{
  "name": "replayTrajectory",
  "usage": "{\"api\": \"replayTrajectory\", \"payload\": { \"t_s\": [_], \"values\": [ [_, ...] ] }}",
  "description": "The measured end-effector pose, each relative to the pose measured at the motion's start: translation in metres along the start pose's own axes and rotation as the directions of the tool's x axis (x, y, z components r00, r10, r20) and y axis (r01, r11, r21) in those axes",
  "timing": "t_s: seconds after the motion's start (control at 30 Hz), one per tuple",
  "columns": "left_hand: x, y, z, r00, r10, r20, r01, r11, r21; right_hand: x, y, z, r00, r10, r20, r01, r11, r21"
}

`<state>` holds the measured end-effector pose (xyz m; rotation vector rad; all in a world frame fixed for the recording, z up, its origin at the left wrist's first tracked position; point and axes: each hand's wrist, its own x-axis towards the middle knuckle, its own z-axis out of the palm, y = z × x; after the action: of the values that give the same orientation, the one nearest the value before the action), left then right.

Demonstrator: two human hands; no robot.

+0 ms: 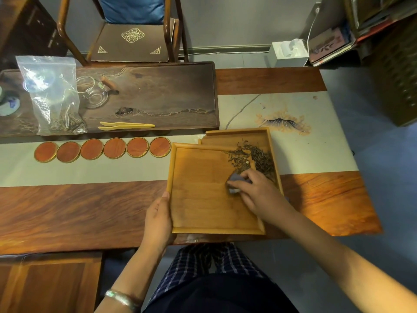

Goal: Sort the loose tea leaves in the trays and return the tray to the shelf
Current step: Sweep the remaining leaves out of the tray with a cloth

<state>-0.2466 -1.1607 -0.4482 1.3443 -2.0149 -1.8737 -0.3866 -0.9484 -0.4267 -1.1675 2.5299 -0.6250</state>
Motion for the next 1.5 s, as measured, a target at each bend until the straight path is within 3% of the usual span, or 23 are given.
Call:
{"api": "replayTrajectory", "payload": {
  "t_s": [0.13,0.23,0.4,0.63,0.8,1.2,1.37,1.5],
  "values": [
    [-0.002,0.001,0.0,1.0,-0.019,-0.012,0.02,1.0,0.01,0.006,-0.001,-0.008,1.0,-0.006,-0.002,0.006,1.0,-0.005],
    [-0.001,0.0,-0.001,1.0,-0.005,-0.021,0.005,1.0,0.026,-0.003,-0.016,-0.01,0.994,-0.11,0.0,0.11,0.993,0.035],
    [0.0,-0.002,-0.002,0.999,0.004,-0.043,-0.002,0.999,0.043,-0.023,-0.042,0.006,0.953,-0.277,0.123,0.27,0.96,0.07],
    [-0.005,-0.001,-0.004,0.999,0.033,-0.034,-0.032,0.999,0.035,-0.018,-0.015,0.01,0.991,-0.095,0.096,0.096,0.995,0.0],
    [-0.007,-0.006,-0.004,1.0,-0.019,0.009,0.019,0.999,0.044,-0.007,0.009,0.004,0.999,0.034,0.042,-0.033,0.999,-0.026],
    [-0.015,-0.009,-0.006,1.0,0.0,0.025,-0.001,0.999,0.051,0.034,0.042,-0.001,0.982,0.18,-0.063,-0.182,0.983,-0.032],
    [-0.016,-0.013,-0.007,1.0,-0.024,0.006,0.024,0.998,0.054,0.033,0.045,-0.007,0.975,0.206,-0.083,-0.207,0.978,-0.009],
    [-0.013,-0.014,-0.009,0.999,-0.027,-0.03,0.029,0.998,0.062,0.02,0.016,-0.011,0.996,0.025,-0.087,-0.023,0.999,0.024]
  ]
}}
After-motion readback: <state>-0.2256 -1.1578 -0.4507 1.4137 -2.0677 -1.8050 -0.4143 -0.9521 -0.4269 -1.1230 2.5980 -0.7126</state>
